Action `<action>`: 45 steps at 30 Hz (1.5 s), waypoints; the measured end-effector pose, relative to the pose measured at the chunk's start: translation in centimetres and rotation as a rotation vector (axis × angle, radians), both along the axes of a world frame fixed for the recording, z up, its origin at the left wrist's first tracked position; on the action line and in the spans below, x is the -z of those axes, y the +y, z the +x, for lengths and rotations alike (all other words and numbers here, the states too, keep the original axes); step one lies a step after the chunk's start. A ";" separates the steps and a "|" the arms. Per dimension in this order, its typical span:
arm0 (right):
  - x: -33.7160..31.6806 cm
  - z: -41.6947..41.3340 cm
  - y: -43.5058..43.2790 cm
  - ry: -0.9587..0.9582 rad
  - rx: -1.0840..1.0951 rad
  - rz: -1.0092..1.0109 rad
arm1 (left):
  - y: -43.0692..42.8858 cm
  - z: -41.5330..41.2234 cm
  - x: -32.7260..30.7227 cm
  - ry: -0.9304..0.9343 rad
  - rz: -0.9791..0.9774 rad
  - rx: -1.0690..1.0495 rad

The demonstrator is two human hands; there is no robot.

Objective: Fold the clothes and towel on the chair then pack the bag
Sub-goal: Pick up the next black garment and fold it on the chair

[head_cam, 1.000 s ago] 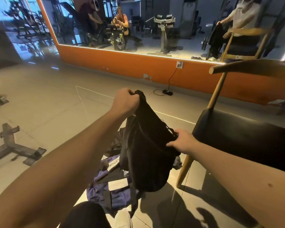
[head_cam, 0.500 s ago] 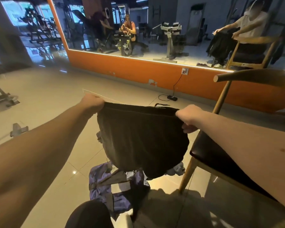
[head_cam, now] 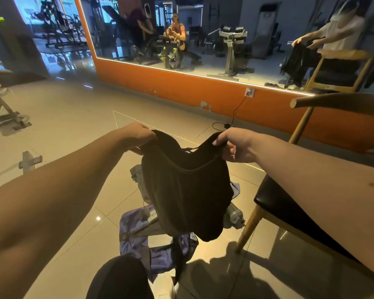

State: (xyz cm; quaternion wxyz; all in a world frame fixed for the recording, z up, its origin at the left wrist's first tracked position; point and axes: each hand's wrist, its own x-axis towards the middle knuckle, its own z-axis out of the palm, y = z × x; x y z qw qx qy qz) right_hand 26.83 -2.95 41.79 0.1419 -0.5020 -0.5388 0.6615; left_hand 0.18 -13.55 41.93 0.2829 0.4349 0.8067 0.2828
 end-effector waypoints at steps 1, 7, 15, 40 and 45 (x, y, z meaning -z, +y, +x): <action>0.1 0.0 0.1 -0.026 -0.021 0.032 | 0.0 -0.3 -0.1 0.008 -0.002 -0.011; 1.3 1.8 1.7 -0.294 -0.100 0.349 | -0.4 -2.5 -0.6 0.061 -0.048 -0.070; 2.0 3.8 1.7 -0.313 -0.174 0.532 | -0.5 -5.1 -0.3 0.105 -0.072 -0.129; 5.8 7.5 2.6 -0.521 -0.269 0.919 | 0.2 -2.0 3.0 0.440 0.273 0.173; 4.9 7.6 1.6 -0.293 -0.133 0.829 | 1.4 -2.1 2.9 0.515 0.271 0.076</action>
